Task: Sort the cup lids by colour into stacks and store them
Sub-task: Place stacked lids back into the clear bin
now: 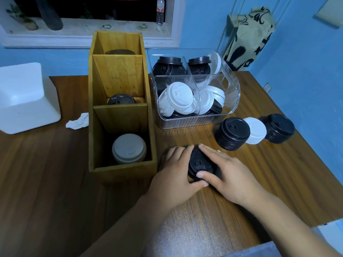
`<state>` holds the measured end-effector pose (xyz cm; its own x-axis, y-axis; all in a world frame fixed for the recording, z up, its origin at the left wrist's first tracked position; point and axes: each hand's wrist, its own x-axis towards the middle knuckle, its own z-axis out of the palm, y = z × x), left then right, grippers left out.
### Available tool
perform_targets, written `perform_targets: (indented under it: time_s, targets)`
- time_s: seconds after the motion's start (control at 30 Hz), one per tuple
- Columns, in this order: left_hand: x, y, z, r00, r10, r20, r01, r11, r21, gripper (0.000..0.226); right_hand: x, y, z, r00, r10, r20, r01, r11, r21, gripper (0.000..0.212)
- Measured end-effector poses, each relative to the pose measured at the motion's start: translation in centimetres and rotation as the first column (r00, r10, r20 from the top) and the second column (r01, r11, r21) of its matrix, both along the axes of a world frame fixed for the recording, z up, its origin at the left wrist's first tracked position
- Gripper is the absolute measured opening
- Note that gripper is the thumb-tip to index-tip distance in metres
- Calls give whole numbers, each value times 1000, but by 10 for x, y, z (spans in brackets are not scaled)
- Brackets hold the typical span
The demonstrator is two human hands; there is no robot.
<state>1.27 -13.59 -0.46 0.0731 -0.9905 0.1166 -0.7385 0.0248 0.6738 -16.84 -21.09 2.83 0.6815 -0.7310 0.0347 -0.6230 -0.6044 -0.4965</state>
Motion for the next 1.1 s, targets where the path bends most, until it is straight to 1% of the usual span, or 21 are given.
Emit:
perform_targets:
  time_s: [0.1, 0.17, 0.2, 0.23, 0.3, 0.37, 0.43, 0.53, 0.6, 0.7, 0.77, 0.83, 0.9, 0.97, 1.03, 1.1]
  targets:
    - [-1, 1, 1, 1000, 3, 5, -3, 1000, -14, 87, 1, -4, 9, 999, 11, -52, -10, 1000, 23, 86]
    - [-1, 1, 1, 1000, 14, 6, -14, 1000, -24, 85, 6, -12, 25, 997, 37, -63, -35, 999, 30, 80]
    - [-2, 1, 2, 1000, 26, 3, -26, 999, -31, 85, 12, -18, 35, 999, 36, -15, -35, 999, 31, 72]
    - [-2, 0, 2, 999, 39, -1, -39, 999, -37, 85, 19, -24, 46, 998, 18, 68, -19, 1000, 16, 59]
    - [-3, 1, 4, 998, 61, -7, -61, 997, -38, 87, 39, -42, 67, 974, -46, 223, 59, 997, -50, 34]
    - [-3, 1, 5, 998, 65, -19, -66, 997, -28, 88, 64, -65, 86, 955, -104, 277, 136, 985, -102, 24]
    - [-2, 1, 5, 998, 61, -28, -62, 998, -22, 89, 92, -92, 98, 949, -117, 292, 164, 976, -143, 27]
    - [-2, 2, 6, 998, 52, -31, -52, 998, -17, 89, 135, -131, 106, 952, -114, 284, 167, 971, -170, 38]
    - [-2, 1, 6, 998, 49, -24, -50, 999, -11, 89, 159, -153, 105, 968, -122, 220, 168, 965, -202, 44]
    - [-2, 1, 5, 999, 52, -1, -52, 999, -15, 89, 186, -178, 99, 986, -149, 72, 164, 946, -281, 50]
    - [-2, 1, 4, 998, 55, 4, -55, 998, -21, 89, 199, -189, 94, 986, -165, 11, 160, 936, -314, 48]
    - [-1, 0, 4, 998, 56, 3, -56, 998, -19, 89, 210, -195, 92, 985, -174, 2, 166, 933, -319, 42]
    - [-1, 0, 3, 998, 57, 7, -57, 998, -22, 88, 218, -198, 91, 985, -170, 13, 166, 939, -300, 35]
    - [0, 0, 3, 998, 57, 9, -57, 998, -25, 88, 222, -197, 89, 985, -162, 56, 171, 942, -288, 33]
    - [-1, 0, 4, 998, 57, 8, -57, 998, -24, 88, 218, -193, 92, 972, -160, 173, 201, 946, -255, 34]
    - [-1, 0, 4, 999, 52, 3, -52, 998, -20, 89, 206, -181, 99, 928, -147, 343, 232, 947, -223, 34]
